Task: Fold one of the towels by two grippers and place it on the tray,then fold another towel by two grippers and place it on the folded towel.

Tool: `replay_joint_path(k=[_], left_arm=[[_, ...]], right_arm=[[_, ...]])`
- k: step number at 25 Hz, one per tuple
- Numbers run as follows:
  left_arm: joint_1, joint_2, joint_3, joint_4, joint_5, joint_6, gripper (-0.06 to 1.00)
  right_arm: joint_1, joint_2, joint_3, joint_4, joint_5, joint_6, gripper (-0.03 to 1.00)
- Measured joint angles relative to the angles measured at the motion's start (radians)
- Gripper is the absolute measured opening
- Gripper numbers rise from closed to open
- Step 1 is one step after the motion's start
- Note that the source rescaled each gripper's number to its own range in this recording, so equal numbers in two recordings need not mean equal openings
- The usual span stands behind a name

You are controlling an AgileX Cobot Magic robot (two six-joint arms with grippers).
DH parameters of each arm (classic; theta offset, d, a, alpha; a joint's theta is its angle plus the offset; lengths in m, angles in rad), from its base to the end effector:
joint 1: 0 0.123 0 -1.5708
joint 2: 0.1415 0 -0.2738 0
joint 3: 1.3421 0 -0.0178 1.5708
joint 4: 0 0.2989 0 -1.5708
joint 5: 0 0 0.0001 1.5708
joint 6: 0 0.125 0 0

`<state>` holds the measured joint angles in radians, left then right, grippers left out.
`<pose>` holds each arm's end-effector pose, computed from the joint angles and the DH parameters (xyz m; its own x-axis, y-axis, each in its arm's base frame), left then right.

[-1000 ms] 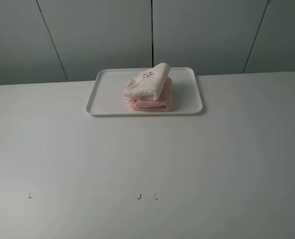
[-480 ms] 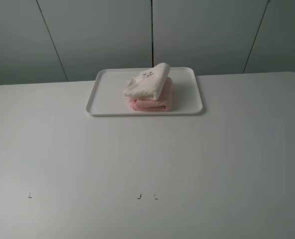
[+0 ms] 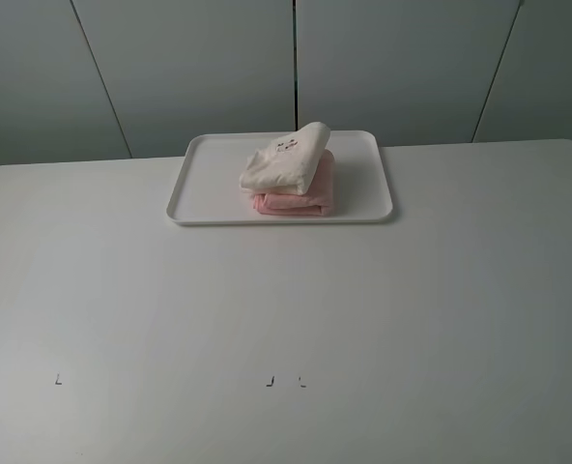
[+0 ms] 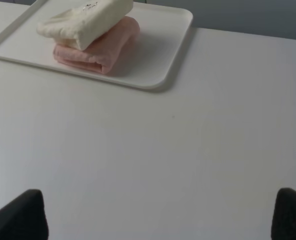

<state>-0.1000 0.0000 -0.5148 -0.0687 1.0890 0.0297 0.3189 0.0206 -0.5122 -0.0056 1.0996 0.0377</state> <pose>0.0743 -0.0151 0.2872 -0.4651 0.0445 -0.8841 0.1522 0.9879 -0.0303 0.0749 0.0241 0.2833 -0.4831 -0.1225 -0.8670 -0.2926 0.9558 0.0280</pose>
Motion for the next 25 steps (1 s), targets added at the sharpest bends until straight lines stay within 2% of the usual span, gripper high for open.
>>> replay_joint_path(k=[10,15,19,25], left_arm=[[0.0,0.0,0.002,0.003,0.0,0.006,1.0],[0.011,0.0,0.002,0.006,0.0,0.008,1.0],[0.05,0.0,0.002,0.008,0.0,0.008,1.0],[0.058,0.0,0.002,0.01,0.0,0.008,1.0]], right_arm=[[-0.008,0.0,0.0,-0.009,0.0,0.002,0.97],[-0.118,-0.001,0.0,-0.02,0.0,0.0,0.97],[-0.202,-0.018,0.0,-0.026,-0.002,0.0,0.97],[-0.224,-0.018,0.0,-0.026,-0.002,-0.004,0.97]])
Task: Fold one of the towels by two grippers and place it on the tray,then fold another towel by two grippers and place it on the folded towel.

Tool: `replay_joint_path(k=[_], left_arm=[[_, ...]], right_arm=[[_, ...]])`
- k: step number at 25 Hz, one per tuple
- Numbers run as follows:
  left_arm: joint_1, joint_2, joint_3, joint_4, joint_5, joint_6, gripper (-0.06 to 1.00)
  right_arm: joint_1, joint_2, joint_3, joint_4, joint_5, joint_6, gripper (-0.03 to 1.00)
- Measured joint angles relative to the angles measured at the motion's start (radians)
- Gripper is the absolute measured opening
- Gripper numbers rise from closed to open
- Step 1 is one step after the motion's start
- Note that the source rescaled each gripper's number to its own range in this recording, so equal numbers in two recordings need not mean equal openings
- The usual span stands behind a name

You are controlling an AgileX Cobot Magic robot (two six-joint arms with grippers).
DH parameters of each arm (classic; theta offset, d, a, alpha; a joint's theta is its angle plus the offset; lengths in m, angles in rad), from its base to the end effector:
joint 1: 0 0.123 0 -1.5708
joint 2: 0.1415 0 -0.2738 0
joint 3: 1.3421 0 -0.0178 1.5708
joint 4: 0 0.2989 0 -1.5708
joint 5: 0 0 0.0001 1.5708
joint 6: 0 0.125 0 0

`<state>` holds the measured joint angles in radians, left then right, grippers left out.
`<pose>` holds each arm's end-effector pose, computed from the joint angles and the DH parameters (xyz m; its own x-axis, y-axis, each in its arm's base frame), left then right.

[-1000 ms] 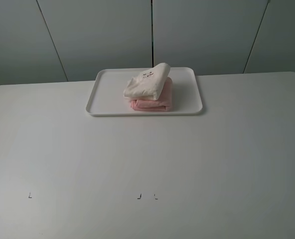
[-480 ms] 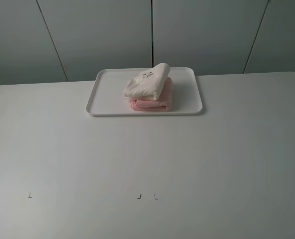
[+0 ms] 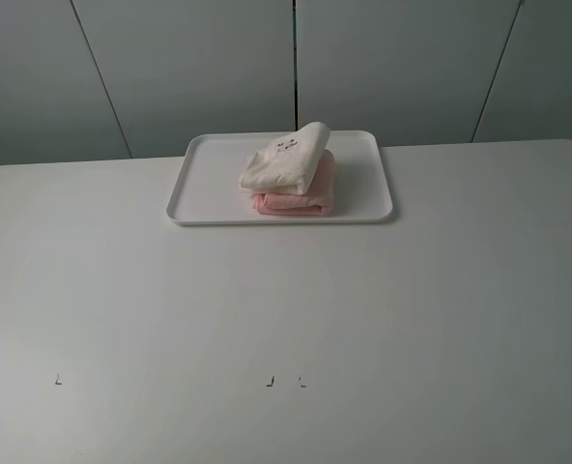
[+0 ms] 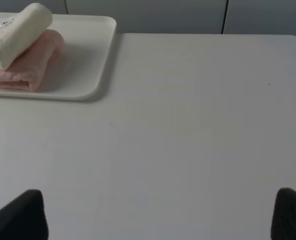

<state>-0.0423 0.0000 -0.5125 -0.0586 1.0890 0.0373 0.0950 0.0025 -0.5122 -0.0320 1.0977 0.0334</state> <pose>0.0755 -0.0097 0.2863 -0.4681 0.0299 -0.8832 0.0928 0.9956 -0.0154 0.0758 0.0036 0.2850 -0.4790 -0.0268 -0.8774 -0.0609 0.9981 0.0028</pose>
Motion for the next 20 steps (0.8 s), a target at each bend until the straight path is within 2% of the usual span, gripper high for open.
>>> replay_joint_path(k=[10,20], left_arm=[[0.0,0.0,0.0,0.0,0.0,0.0,1.0],[0.0,0.0,0.0,0.0,0.0,0.0,1.0]], right_arm=[[-0.084,-0.002,0.0,0.018,0.0,0.0,0.97],[-0.086,-0.002,0.0,0.025,0.0,-0.002,0.97]])
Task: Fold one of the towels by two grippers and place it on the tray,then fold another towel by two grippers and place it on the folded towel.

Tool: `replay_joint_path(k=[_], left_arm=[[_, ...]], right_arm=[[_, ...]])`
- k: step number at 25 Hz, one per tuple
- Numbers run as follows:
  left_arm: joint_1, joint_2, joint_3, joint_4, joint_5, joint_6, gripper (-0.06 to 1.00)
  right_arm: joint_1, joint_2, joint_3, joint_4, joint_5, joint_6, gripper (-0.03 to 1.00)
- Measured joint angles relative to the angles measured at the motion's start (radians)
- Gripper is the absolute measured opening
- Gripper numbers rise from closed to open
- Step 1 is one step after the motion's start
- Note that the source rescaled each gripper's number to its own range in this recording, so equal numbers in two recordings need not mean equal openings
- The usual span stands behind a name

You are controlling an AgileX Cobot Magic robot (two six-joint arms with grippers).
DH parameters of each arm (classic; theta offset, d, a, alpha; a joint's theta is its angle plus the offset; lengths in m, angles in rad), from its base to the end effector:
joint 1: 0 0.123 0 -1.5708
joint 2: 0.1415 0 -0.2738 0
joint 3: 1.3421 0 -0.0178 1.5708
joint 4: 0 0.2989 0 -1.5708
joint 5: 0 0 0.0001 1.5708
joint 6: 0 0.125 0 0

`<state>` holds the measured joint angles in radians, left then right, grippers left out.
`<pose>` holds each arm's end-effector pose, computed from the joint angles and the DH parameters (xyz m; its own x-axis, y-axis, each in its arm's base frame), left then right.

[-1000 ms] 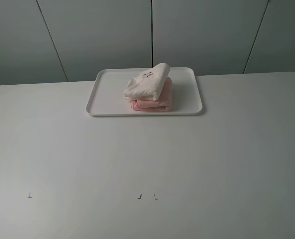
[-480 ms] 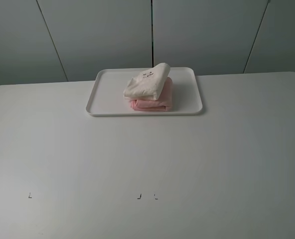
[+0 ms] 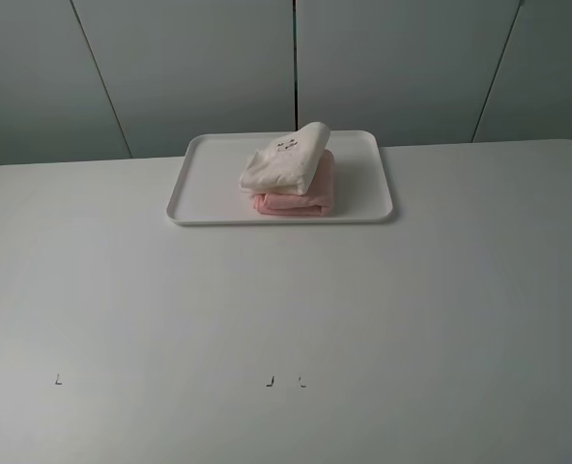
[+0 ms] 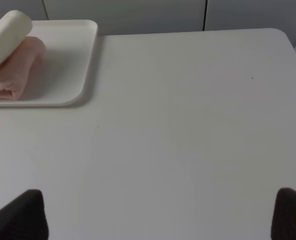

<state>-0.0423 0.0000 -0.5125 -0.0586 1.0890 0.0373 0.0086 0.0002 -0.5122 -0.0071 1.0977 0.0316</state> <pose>0.0755 -0.0097 0.2863 -0.4681 0.0299 -0.8832 0.0928 0.9956 -0.0154 0.0755 -0.0001 0.2851 -0.4780 0.0242 -0.8780 0.0105 0.9997 0.0219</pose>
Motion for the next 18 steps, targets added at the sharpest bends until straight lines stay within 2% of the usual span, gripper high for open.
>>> replay_joint_path(k=[18], left_arm=[[0.0,0.0,0.0,0.0,0.0,0.0,1.0]], right_arm=[[0.0,0.0,0.0,0.0,0.0,0.0,0.97]])
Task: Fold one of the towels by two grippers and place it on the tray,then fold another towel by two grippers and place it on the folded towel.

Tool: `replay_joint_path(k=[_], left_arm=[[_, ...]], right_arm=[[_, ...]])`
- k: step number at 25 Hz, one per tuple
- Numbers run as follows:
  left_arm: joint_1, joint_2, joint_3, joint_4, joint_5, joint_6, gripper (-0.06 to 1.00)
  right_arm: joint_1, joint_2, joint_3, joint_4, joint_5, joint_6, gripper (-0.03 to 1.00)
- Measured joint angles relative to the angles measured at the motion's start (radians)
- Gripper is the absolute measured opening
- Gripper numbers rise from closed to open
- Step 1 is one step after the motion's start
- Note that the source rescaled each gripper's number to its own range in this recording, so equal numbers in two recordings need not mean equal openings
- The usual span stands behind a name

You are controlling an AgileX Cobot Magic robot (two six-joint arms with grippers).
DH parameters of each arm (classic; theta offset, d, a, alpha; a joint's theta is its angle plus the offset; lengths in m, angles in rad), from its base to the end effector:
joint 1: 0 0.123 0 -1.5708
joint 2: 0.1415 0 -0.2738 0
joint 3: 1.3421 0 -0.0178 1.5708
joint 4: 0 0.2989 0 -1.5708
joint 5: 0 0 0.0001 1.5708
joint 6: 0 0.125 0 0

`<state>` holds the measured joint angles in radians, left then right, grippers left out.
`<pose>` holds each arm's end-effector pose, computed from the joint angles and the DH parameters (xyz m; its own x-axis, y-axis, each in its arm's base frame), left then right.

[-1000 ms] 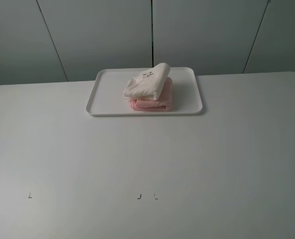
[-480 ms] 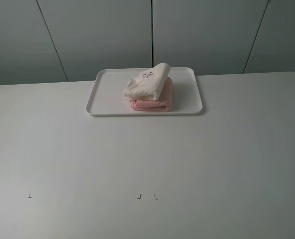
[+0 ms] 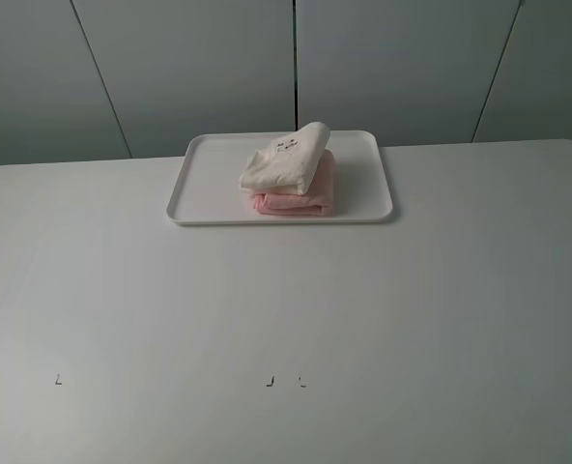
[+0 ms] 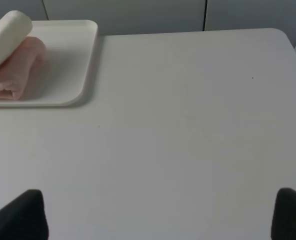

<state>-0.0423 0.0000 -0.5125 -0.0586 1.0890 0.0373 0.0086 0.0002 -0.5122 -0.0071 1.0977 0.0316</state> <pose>0.0755 -0.0097 0.2863 -0.4681 0.0299 -0.8832 0.0928 0.9956 -0.0154 0.0755 -0.0001 0.2851 -0.4780 0.0242 -0.8780 0.0105 0.9997 0.0219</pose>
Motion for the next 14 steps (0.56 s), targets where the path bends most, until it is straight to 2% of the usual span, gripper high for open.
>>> replay_joint_path(k=[14], left_arm=[[0.0,0.0,0.0,0.0,0.0,0.0,1.0]], right_arm=[[0.0,-0.002,0.0,0.0,0.0,0.0,0.97]])
